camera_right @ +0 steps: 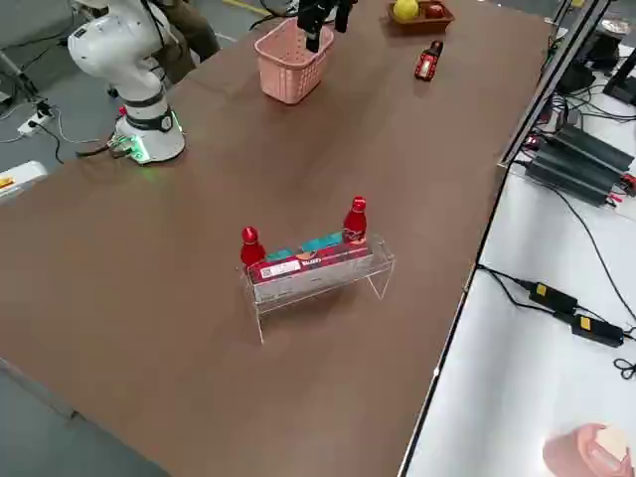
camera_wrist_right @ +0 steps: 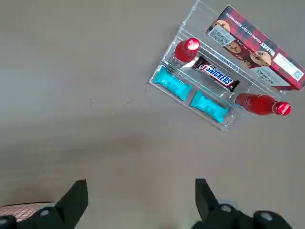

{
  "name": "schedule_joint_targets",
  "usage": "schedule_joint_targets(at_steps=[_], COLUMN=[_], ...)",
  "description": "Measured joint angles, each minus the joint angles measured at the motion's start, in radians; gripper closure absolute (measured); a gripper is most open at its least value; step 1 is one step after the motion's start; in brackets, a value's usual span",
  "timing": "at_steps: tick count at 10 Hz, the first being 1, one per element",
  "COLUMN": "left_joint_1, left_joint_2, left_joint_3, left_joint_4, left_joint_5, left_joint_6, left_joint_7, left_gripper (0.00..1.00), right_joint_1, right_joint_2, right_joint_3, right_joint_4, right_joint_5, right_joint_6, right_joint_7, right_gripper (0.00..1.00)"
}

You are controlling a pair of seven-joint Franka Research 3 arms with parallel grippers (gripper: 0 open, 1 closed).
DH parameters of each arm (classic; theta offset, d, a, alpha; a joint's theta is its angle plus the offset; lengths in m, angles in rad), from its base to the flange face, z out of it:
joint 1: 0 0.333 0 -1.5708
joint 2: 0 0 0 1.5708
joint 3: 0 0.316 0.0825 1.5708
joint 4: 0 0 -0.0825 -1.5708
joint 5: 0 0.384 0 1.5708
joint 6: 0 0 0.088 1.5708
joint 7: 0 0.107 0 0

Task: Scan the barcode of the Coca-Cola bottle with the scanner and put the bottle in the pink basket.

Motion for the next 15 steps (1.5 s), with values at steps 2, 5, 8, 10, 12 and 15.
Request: schedule_joint_targets(at_steps=[2, 5, 8, 10, 12, 15], left_joint_1=[0.000, 0.000, 0.001, 0.003, 0.003, 0.004], left_joint_2=[0.000, 0.000, 0.000, 0.000, 0.000, 0.002], left_joint_3=[0.000, 0.001, 0.004, 0.005, 0.006, 0.007], left_joint_4=[0.000, 0.000, 0.000, 0.000, 0.000, -0.003], left_joint_5=[0.000, 0.000, 0.000, 0.000, 0.000, 0.000], left_joint_6=[0.000, 0.000, 0.000, 0.000, 0.000, 0.000], left_joint_7=[0.000, 0.000, 0.000, 0.000, 0.000, -0.129], left_gripper=[0.00, 0.00, 0.00, 0.00, 0.00, 0.00], right_joint_1=[0.000, 0.000, -0.002, -0.039, -0.107, -0.125], right_joint_2=[0.000, 0.000, 0.004, 0.049, 0.135, 0.228], right_joint_3=[0.000, 0.001, 0.001, -0.001, -0.004, -0.004], right_joint_4=[0.000, 0.000, -0.002, -0.010, -0.013, -0.012], right_joint_5=[0.000, 0.000, 0.000, -0.001, -0.001, 0.000], right_joint_6=[0.000, 0.000, 0.027, 0.084, 0.172, 0.233], right_joint_7=[0.000, 0.000, -0.009, -0.059, -0.176, -0.215], right_gripper=[0.00, 0.00, 0.00, 0.00, 0.00, 0.00])
